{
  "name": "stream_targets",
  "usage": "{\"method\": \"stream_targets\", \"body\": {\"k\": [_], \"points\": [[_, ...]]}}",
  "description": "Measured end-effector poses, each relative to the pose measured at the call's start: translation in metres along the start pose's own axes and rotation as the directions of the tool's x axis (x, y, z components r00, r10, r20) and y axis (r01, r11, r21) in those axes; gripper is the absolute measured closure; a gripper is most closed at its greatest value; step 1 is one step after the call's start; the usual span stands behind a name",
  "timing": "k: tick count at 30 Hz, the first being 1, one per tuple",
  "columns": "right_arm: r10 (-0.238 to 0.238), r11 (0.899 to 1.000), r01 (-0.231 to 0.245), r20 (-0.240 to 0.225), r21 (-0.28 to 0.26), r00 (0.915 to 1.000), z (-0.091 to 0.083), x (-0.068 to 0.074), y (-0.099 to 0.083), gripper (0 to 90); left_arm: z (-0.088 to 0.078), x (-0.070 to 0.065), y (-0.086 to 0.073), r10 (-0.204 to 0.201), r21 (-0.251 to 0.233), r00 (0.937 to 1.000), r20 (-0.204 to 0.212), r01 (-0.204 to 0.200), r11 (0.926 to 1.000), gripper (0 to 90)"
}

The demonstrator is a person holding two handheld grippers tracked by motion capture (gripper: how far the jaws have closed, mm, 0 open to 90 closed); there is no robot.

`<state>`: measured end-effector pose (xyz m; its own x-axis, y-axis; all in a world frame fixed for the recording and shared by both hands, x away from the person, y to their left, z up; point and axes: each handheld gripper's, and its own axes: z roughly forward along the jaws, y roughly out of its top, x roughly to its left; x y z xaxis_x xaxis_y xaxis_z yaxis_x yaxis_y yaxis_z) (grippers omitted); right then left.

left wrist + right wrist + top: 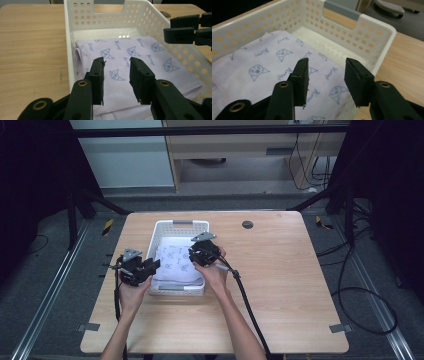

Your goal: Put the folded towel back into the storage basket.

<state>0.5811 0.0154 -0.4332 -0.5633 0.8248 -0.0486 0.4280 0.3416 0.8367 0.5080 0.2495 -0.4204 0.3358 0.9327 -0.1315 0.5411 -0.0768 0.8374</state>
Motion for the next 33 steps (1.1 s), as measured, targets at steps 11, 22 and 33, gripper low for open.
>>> {"method": "stream_targets", "body": {"k": [11,22,33], "points": [[0.017,0.998,-0.018,-0.019,-0.066,0.9997,-0.032,-0.012,0.003,33.0,-0.011,-0.006,0.002,0.033,-0.067,0.9992,0.022,-0.032,0.9973,52.4],[0.007,0.998,-0.010,-0.055,-0.062,0.9984,-0.068,-0.034,-0.018,19.8,-0.018,-0.007,-0.003,0.053,-0.096,0.9981,0.030,-0.050,0.9941,41.8],[0.045,0.997,-0.050,-0.082,-0.057,0.9956,-0.105,-0.061,-0.056,14.5,-0.025,-0.011,-0.013,0.106,-0.111,0.9931,0.050,-0.100,0.9888,33.8]]}}
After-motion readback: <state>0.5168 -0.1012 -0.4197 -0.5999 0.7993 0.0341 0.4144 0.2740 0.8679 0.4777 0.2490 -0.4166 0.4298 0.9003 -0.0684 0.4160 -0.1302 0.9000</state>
